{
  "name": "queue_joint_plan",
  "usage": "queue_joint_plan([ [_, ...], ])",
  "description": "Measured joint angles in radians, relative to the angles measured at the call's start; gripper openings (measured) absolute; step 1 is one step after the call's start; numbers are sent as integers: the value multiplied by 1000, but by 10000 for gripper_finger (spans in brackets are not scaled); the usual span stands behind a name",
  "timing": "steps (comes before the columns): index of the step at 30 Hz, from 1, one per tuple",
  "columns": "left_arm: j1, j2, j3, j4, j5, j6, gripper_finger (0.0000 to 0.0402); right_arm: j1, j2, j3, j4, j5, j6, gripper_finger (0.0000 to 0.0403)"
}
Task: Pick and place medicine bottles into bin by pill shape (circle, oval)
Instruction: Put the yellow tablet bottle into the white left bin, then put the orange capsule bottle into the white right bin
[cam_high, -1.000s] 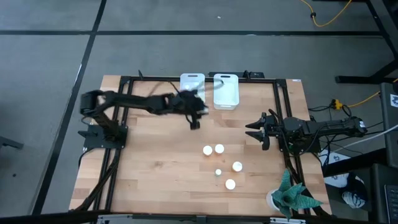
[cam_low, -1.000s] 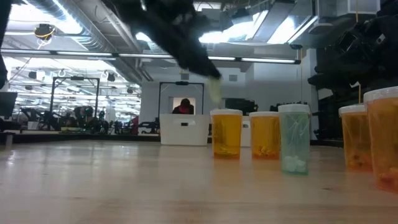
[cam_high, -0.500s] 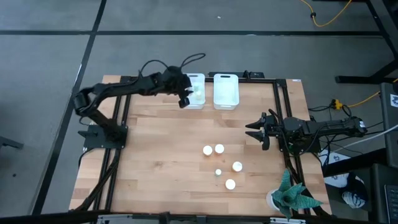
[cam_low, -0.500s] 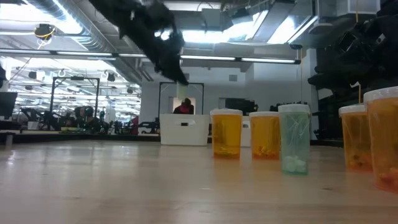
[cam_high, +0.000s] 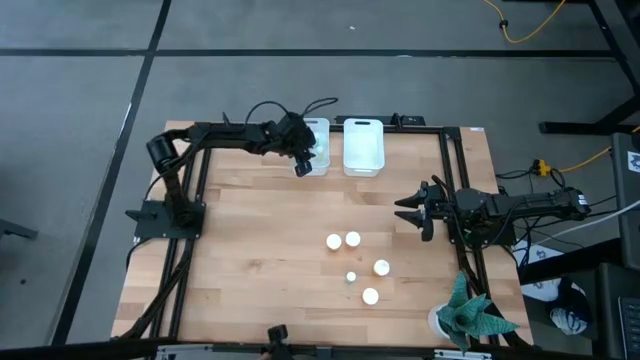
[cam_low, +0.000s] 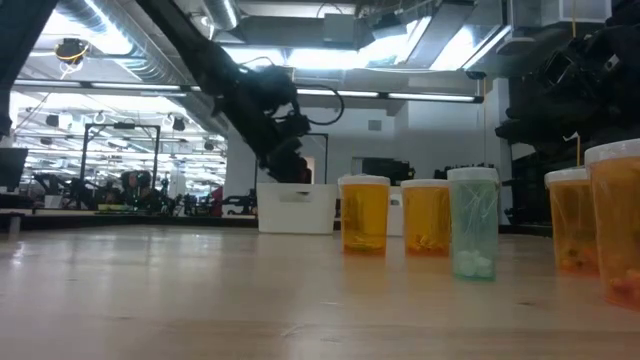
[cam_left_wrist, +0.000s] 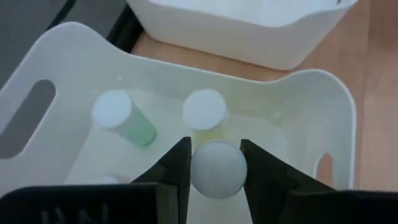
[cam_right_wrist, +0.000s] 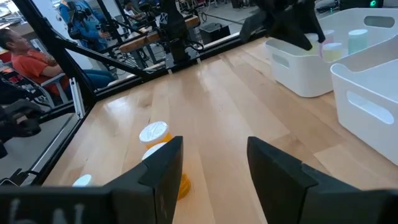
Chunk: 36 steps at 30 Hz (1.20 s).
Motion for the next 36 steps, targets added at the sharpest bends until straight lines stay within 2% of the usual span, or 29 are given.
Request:
queue_joint_plan([
  [13,0,7,0,-2,-8,1,108,0,0,0,-4,0,-2,181],
  [26,4,7,0,-27,-10,-1,170,0,0,0,-5,0,1,181],
  [36,-2,-54,2,-27,-15,-8,175,0,0,0,-5,0,1,181],
])
